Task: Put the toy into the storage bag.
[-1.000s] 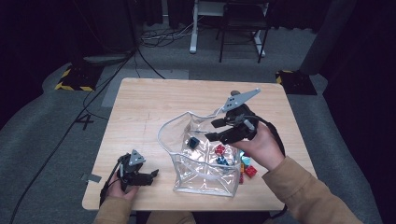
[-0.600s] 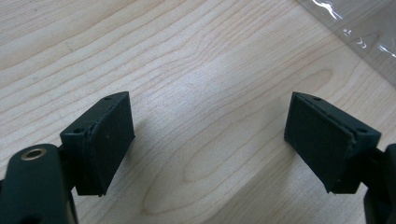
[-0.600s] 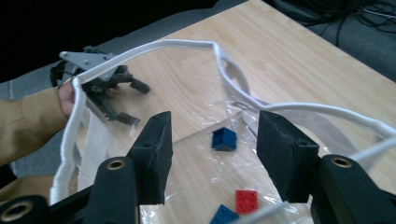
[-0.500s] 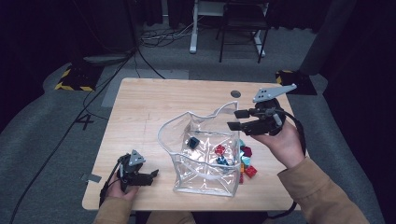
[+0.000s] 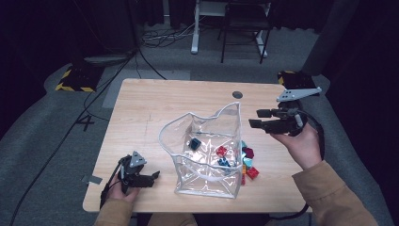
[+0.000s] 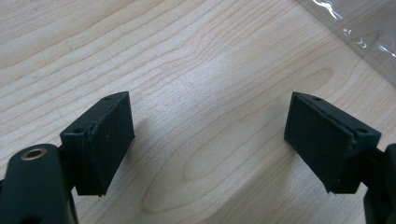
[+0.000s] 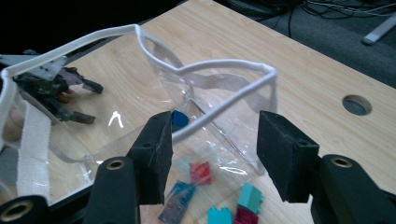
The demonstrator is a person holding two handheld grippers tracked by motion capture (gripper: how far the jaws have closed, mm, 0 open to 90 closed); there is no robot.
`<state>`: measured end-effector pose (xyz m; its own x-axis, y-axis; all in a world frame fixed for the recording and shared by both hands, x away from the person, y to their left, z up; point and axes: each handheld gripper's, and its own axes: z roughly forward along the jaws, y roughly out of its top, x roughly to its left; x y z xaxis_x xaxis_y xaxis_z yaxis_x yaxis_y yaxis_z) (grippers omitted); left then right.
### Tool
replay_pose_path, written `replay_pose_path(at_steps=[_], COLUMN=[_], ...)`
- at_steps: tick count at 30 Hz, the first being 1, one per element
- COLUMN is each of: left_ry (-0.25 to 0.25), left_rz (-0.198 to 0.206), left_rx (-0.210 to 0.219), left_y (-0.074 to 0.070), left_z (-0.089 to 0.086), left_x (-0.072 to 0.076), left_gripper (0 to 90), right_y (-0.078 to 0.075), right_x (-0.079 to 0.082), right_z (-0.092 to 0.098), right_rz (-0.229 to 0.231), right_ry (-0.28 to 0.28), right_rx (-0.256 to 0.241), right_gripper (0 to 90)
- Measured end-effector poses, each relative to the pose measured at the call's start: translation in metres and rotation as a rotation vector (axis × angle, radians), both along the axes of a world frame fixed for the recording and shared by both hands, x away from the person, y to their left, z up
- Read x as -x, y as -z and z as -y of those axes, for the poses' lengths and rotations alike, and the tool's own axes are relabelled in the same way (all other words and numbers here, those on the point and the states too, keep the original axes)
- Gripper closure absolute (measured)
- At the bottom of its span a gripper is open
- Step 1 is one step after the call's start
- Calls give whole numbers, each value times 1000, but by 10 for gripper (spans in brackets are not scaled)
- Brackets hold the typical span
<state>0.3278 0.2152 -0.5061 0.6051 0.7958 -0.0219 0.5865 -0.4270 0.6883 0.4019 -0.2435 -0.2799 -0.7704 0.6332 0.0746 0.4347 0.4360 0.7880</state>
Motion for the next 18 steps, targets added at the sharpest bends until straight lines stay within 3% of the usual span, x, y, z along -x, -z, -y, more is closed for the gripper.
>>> replay_pose_path(at_steps=[18], left_ry=[0], left_rz=[0], left_rx=[0], left_y=[0], left_z=[0], left_x=[0], left_gripper=[162], right_y=[29], right_x=[-2], right_z=[30], right_rz=[-36], right_ry=[96], right_rx=[34], right_gripper=[452])
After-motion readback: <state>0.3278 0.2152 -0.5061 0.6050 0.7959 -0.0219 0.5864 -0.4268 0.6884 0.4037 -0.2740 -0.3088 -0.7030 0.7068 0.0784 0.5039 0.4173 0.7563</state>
